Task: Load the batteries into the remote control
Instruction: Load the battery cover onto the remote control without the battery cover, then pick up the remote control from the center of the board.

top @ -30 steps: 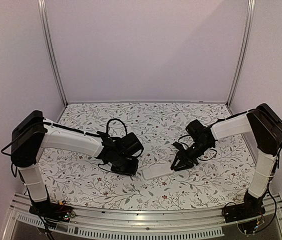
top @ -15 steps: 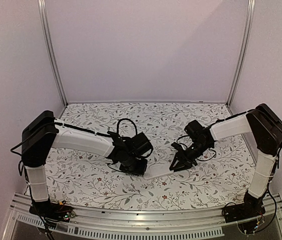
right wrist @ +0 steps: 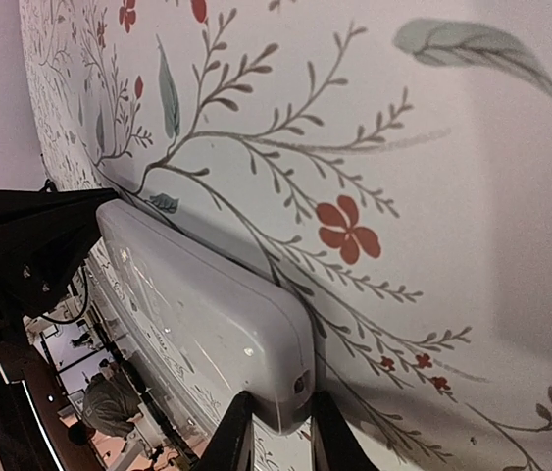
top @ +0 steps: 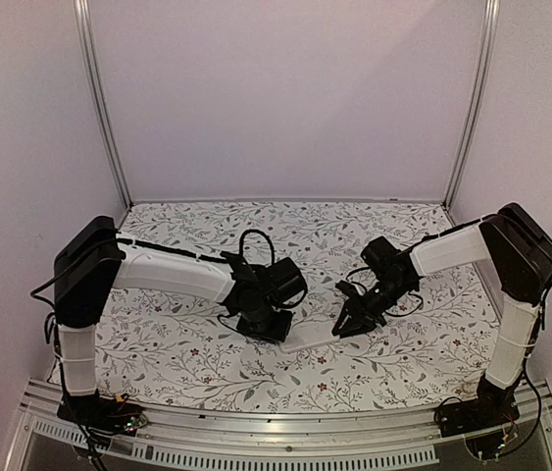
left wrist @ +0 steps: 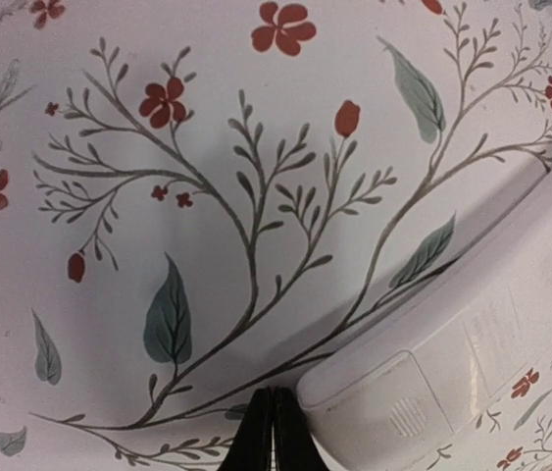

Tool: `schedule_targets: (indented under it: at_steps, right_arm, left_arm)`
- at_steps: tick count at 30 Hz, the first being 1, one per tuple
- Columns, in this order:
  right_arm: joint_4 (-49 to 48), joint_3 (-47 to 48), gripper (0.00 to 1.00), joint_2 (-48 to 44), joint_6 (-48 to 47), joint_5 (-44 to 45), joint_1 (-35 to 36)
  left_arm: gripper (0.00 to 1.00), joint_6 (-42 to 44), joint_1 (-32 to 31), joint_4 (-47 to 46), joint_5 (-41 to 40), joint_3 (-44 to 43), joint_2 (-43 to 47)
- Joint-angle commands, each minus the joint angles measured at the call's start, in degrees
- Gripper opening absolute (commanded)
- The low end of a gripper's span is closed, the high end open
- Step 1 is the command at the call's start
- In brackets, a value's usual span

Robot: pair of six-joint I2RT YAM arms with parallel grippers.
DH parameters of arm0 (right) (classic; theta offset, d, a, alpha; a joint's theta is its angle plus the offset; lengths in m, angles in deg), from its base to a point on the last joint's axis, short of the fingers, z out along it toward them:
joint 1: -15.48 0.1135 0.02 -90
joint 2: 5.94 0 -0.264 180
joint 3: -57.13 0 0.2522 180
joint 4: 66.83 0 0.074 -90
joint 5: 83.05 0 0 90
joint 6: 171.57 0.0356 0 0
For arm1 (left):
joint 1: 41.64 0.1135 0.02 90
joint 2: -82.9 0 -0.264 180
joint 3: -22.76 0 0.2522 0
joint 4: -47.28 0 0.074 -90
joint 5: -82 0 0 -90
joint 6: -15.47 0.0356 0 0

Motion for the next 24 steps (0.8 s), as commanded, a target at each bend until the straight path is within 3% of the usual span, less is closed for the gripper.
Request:
schedule_targets:
  at_steps: [1, 6, 8, 11, 15, 18, 21, 24]
  right_arm:
    - [-3.9, 0.7, 0.18, 0.8, 1.3, -4.1, 2.1]
    - [-3.1, 0.6, 0.18, -0.2, 1.1, -3.9, 1.9]
    - [-2.8, -0.1, 0.22, -0.4, 0.6, -3.8, 0.9]
    - [-2.9, -1.3, 0.29, -1.2, 0.4, -3.3, -1.6]
    - [-2.7, -2.0, 0.46, -3.8, 0.1, -2.2, -4.1]
    - [-2.0, -1.9, 0.55, -6.0, -0.5, -1.5, -5.0]
    - [-2.0, -2.1, 0.6, -8.5, -1.2, -0.4, -5.8]
    - [-1.5, -2.5, 0.65, -12.1, -2.4, 1.5, -7.1]
  left_arm:
    - [0.04, 0.8, -2.4, -1.9, 1.8, -3.0, -3.8]
    - [0.05, 0.7, -1.6, -1.9, 0.5, -1.8, -2.4]
    - [0.09, 1.3, 0.0, -3.3, 0.9, 0.8, 0.2]
    - [0.25, 4.4, 2.6, -4.7, -0.7, 4.2, 5.6]
    - [0.59, 11.0, 4.5, -4.4, -3.4, 5.4, 11.5]
    - [0.77, 18.3, 5.7, -4.8, 0.7, 4.4, 13.5]
    - [0.87, 25.0, 5.5, -3.9, 7.2, 1.4, 12.2]
    - [0.88, 30.8, 4.5, -1.7, 11.1, -2.0, 9.6]
